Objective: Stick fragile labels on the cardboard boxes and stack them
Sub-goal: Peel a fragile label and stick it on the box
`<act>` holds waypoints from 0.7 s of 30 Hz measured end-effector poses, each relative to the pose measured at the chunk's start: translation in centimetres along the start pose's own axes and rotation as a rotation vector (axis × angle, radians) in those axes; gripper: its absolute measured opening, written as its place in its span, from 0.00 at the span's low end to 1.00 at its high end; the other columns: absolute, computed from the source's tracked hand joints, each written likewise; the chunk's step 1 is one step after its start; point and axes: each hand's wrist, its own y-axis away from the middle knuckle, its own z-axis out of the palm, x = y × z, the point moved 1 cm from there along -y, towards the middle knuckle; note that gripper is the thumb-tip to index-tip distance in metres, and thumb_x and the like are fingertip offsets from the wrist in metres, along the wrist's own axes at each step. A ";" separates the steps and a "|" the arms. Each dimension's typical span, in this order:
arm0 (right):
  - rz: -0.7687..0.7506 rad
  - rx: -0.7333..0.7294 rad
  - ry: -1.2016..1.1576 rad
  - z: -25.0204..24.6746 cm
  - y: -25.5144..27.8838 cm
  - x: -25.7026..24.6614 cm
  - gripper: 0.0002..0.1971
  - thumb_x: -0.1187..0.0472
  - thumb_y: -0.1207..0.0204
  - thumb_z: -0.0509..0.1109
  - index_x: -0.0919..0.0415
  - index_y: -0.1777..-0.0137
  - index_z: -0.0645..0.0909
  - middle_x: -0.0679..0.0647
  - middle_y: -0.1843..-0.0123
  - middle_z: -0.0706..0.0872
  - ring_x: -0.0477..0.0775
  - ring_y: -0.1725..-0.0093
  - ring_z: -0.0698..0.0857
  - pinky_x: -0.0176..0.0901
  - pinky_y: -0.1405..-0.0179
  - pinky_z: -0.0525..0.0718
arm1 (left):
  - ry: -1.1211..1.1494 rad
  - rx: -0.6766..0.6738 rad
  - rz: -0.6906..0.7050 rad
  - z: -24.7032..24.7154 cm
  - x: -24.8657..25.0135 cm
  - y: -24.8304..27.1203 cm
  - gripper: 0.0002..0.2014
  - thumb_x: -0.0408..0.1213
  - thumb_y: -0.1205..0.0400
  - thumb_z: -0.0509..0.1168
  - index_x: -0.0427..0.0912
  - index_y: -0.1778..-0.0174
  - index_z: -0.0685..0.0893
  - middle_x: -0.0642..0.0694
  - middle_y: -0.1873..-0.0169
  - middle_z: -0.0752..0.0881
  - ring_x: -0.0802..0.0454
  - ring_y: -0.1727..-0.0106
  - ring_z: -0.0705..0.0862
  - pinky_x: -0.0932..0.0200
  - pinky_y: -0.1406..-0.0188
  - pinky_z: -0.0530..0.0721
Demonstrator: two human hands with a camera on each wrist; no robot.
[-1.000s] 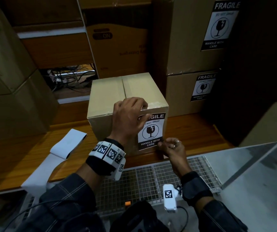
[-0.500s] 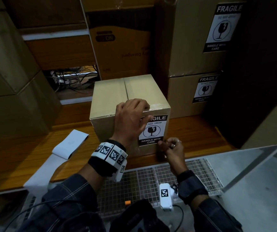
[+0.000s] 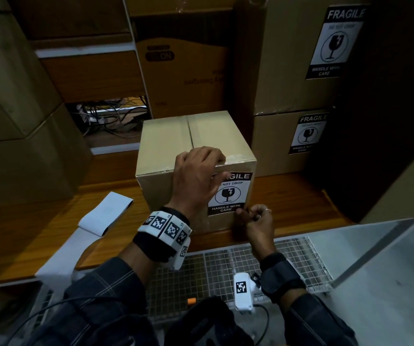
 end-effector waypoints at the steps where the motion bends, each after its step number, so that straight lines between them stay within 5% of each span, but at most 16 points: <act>1: -0.009 0.009 0.017 -0.2 0.1 0.1 0.12 0.58 0.21 0.78 0.54 0.45 0.76 0.55 0.43 0.85 0.56 0.44 0.86 0.57 0.45 0.89 | 0.003 -0.002 -0.005 -0.1 0.0 0.0 0.16 0.52 0.20 0.75 0.51 0.42 0.82 0.52 0.43 0.86 0.50 0.40 0.82 0.49 0.38 0.74; 5: -0.158 0.008 0.103 -1.6 1.2 1.0 0.12 0.55 0.21 0.78 0.46 0.46 0.77 0.53 0.44 0.86 0.55 0.44 0.87 0.46 0.51 0.87 | -0.002 -0.027 -0.003 -0.5 0.0 0.0 0.21 0.49 0.25 0.79 0.51 0.40 0.82 0.52 0.41 0.86 0.50 0.38 0.82 0.51 0.37 0.72; 8: -0.227 -0.034 0.132 -1.8 1.8 0.1 0.20 0.50 0.24 0.80 0.45 0.37 0.77 0.48 0.38 0.84 0.48 0.39 0.84 0.37 0.49 0.81 | -0.054 -0.063 0.050 -0.4 -0.1 0.4 0.29 0.45 0.31 0.83 0.48 0.35 0.80 0.48 0.37 0.85 0.46 0.34 0.81 0.49 0.34 0.73; 13: -0.303 -0.029 0.168 -0.9 0.1 -3.9 0.35 0.44 0.32 0.83 0.51 0.26 0.76 0.47 0.31 0.79 0.46 0.36 0.79 0.40 0.45 0.82 | -0.235 -0.121 0.147 0.8 -0.6 1.5 0.47 0.47 0.36 0.86 0.42 0.23 0.72 0.39 0.27 0.78 0.39 0.27 0.77 0.42 0.28 0.74; 18: -0.358 -0.076 0.100 -0.4 -1.4 -5.9 0.30 0.37 0.32 0.77 0.51 0.33 0.80 0.51 0.33 0.84 0.50 0.35 0.83 0.38 0.49 0.83 | -0.363 -0.107 0.154 2.6 -1.2 3.3 0.58 0.56 0.34 0.82 0.41 0.13 0.58 0.34 0.18 0.66 0.34 0.17 0.64 0.34 0.15 0.56; 21: -0.357 -0.132 0.078 -0.5 -1.5 -5.4 0.25 0.42 0.26 0.76 0.55 0.34 0.80 0.52 0.35 0.86 0.48 0.37 0.85 0.38 0.51 0.85 | -0.411 -0.118 0.151 3.1 -1.6 3.6 0.67 0.57 0.39 0.84 0.44 0.11 0.51 0.34 0.16 0.59 0.33 0.15 0.58 0.35 0.15 0.46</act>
